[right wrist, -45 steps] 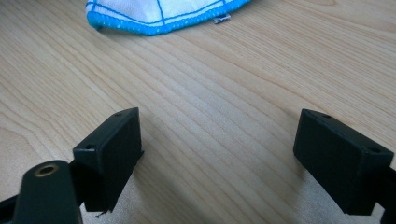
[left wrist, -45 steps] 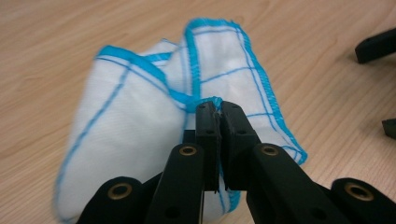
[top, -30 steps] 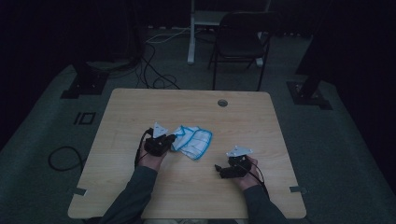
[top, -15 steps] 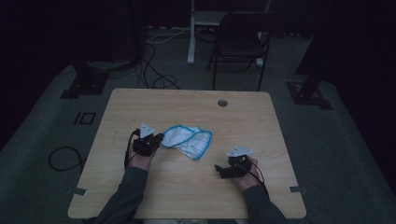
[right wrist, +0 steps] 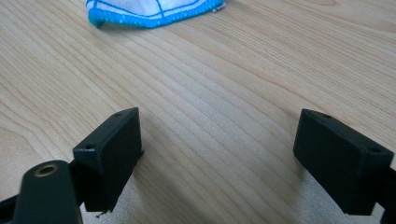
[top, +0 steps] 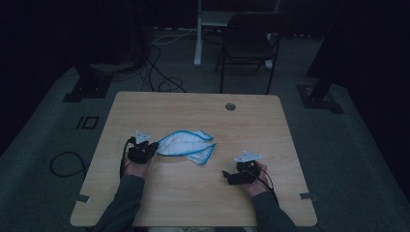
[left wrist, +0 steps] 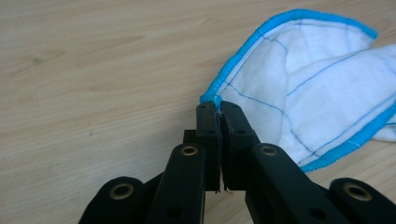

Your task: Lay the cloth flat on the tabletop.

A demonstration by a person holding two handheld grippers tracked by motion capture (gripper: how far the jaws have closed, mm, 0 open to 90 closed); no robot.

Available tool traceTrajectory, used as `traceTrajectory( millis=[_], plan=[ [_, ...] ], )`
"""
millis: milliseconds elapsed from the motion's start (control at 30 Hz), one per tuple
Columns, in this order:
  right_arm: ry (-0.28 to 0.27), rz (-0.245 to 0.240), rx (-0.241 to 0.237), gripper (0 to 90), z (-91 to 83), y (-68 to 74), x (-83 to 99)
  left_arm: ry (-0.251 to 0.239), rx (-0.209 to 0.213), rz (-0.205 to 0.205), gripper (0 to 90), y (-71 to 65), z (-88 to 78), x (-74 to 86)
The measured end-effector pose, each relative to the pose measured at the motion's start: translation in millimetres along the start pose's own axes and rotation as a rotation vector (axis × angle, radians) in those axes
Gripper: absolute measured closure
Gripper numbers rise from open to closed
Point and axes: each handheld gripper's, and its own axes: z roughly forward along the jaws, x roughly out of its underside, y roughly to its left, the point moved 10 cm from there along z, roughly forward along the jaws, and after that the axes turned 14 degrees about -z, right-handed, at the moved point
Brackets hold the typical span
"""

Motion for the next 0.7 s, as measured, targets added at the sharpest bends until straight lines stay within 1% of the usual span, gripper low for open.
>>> traceTrajectory(
  millis=[133, 200, 267, 300, 333, 367, 400, 533, 633, 667, 700],
  plan=[
    [0.000, 0.000, 0.000, 15.2, 0.0, 0.0, 0.0, 0.032, -0.030, -0.023, 87.7, 13.6, 4.5, 4.9],
    [0.000, 0.000, 0.000, 15.2, 0.0, 0.0, 0.0, 0.048, -0.042, -0.045, 86.9, 19.5, 6.2, 6.5],
    [0.000, 0.000, 0.000, 15.2, 0.0, 0.0, 0.0, 0.047, -0.054, -0.051, 81.3, 21.7, 4.2, 5.8],
    [0.000, 0.000, 0.000, 15.2, 0.0, 0.0, 0.0, 0.037, -0.047, -0.052, 78.8, 20.2, 2.0, 4.4],
    [0.000, 0.000, 0.000, 15.2, 0.0, 0.0, 0.0, 0.037, -0.047, -0.052, 77.0, 20.2, 2.0, 4.4],
    [0.000, 0.000, 0.000, 15.2, 0.0, 0.0, 0.0, 0.028, -0.041, -0.046, 77.0, 18.1, -0.6, 2.8],
    [0.000, 0.000, 0.000, 15.2, 0.0, 0.0, 0.0, 0.017, -0.030, -0.030, 76.3, 12.9, -4.8, -0.4],
    [0.000, 0.000, 0.000, 15.2, 0.0, 0.0, 0.0, -0.012, -0.009, -0.008, 75.1, 1.5, -10.6, -10.2],
    [0.000, 0.000, 0.000, 15.2, 0.0, 0.0, 0.0, -0.023, 0.010, 0.020, 74.3, -8.8, -12.5, -15.6],
    [0.000, 0.000, 0.000, 15.2, 0.0, 0.0, 0.0, -0.023, 0.010, 0.020, 74.1, -8.8, -12.5, -15.6],
    [0.000, 0.000, 0.000, 15.2, 0.0, 0.0, 0.0, -0.023, 0.025, 0.034, 73.8, -15.5, -11.8, -17.6]
  ],
)
